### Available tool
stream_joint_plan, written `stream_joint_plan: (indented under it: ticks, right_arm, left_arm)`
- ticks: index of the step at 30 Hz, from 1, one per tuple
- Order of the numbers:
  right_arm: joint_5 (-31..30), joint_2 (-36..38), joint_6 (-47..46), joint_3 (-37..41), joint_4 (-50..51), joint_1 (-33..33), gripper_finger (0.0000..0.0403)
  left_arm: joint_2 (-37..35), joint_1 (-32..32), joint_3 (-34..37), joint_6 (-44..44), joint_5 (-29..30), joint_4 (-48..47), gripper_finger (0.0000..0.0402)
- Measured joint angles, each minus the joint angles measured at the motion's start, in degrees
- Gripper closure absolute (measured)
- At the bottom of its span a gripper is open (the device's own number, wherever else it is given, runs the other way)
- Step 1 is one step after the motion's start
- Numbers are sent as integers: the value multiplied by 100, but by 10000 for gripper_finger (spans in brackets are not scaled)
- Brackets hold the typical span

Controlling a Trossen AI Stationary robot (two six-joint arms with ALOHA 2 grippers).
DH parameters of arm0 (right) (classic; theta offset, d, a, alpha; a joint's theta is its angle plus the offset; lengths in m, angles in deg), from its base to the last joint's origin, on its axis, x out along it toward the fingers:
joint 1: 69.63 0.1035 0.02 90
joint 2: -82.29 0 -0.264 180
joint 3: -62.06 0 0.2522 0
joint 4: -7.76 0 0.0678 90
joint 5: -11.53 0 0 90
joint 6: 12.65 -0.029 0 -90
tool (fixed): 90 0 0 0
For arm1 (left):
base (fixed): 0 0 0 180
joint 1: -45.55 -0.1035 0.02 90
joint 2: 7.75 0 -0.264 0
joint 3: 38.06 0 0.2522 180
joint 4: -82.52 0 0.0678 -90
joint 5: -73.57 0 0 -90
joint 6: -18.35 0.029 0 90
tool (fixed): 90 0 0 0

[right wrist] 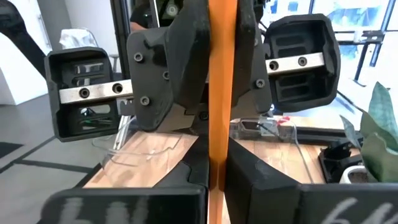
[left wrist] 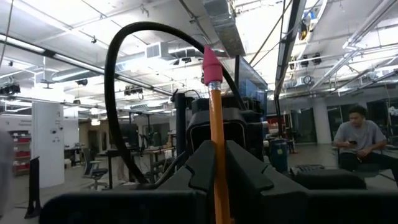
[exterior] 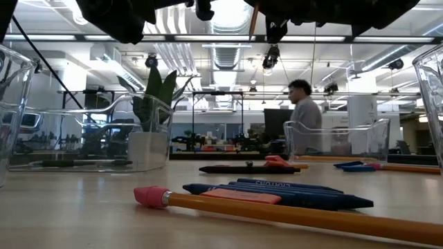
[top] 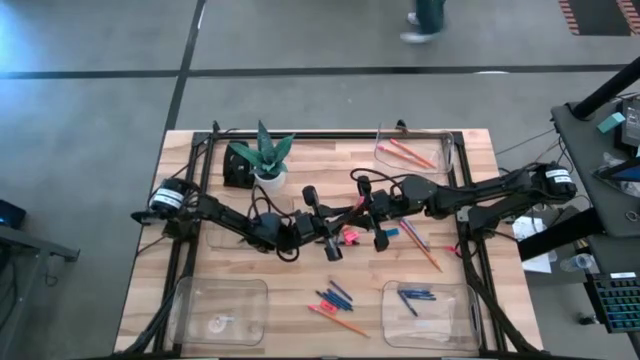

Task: Sort crayons/erasers/pens/pencils in bins
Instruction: Put the orange pencil into the top right transparent bin

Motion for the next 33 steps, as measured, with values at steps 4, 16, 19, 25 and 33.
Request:
stream_joint_plan:
  ticks: [4,16,19,25,33]
  right_arm:
    - [4,10,-85,0,119,1,388]
    - [-368,851,-128,-216,2470,-775,390]
    - [-960,1137,74,-466,3906,-1140,390]
    - [-1606,1342,114,-752,6029,-2047,390]
    - [-2621,1288,330,-762,7121,-3291,390]
  left_arm:
    - [-2,2,2,11,39,-160,367]
    - [-9,4,-90,-407,579,-840,202]
    - [-9,8,-86,-407,567,-874,174]
    - [-7,2,-72,-575,597,-1317,158]
    - [-7,-1,-52,-1314,601,-1908,157]
